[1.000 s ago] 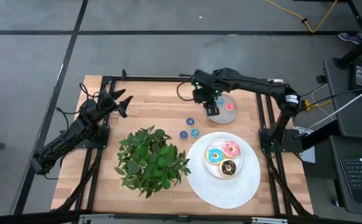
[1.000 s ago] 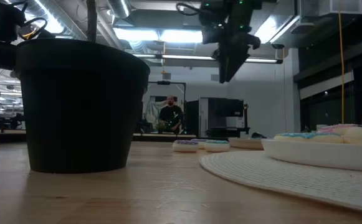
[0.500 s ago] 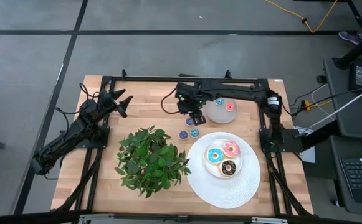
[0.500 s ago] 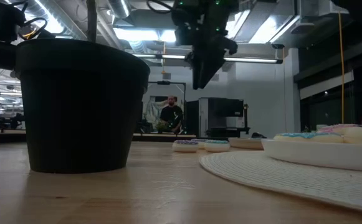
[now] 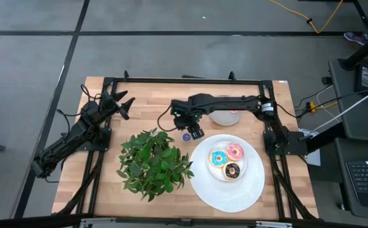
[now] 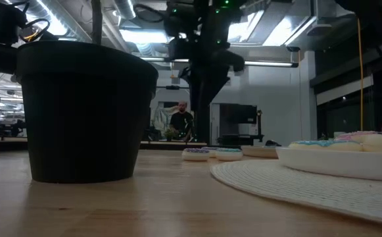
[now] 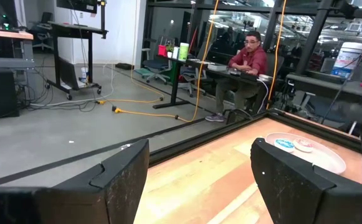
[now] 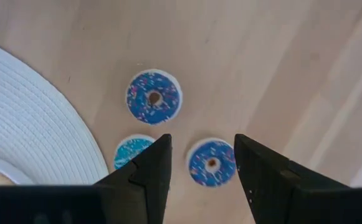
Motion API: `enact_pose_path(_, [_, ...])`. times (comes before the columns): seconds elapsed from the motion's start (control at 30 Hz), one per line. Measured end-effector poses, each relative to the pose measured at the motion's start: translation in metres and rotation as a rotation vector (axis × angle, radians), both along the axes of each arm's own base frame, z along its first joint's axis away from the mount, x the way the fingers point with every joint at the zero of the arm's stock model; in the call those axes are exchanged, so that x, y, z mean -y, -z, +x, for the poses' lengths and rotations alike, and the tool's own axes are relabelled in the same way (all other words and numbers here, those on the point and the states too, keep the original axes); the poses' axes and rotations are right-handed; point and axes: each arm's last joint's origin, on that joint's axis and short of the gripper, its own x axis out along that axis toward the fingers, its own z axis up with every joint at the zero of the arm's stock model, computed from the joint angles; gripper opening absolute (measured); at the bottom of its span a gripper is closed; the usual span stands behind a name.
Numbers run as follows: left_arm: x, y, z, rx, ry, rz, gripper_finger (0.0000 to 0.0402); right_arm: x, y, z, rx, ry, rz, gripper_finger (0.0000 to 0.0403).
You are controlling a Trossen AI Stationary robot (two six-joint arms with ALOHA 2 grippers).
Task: Pick & Place donuts
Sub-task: Put the bottom small dark blue donut onto the gray plate
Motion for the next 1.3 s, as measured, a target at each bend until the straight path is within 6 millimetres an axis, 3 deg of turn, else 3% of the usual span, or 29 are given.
enact_pose_path(0.57, [0.000,0.000,0.000,0.000,0.000,0.001,0.0270,-0.014,0.054,0.017,-0.097,-0.035,0.031,0.0174])
enact_pose_path(1.03, [0.000,0.000,0.000,0.000,0.000,0.000,0.0270,-0.013,0.079,0.025,-0.107,-0.036,0.037,0.0174])
enact_pose_path(1.17, [0.000,0.000,0.000,0.000,0.000,0.000,0.0270,-0.014,0.079,0.025,-0.108,-0.036,0.038,0.0155])
enact_pose_path(1.3, [0.000,0.000,0.000,0.000,0.000,0.000,0.0270,-0.014,0.079,0.025,-0.112,-0.036,0.039,0.0110])
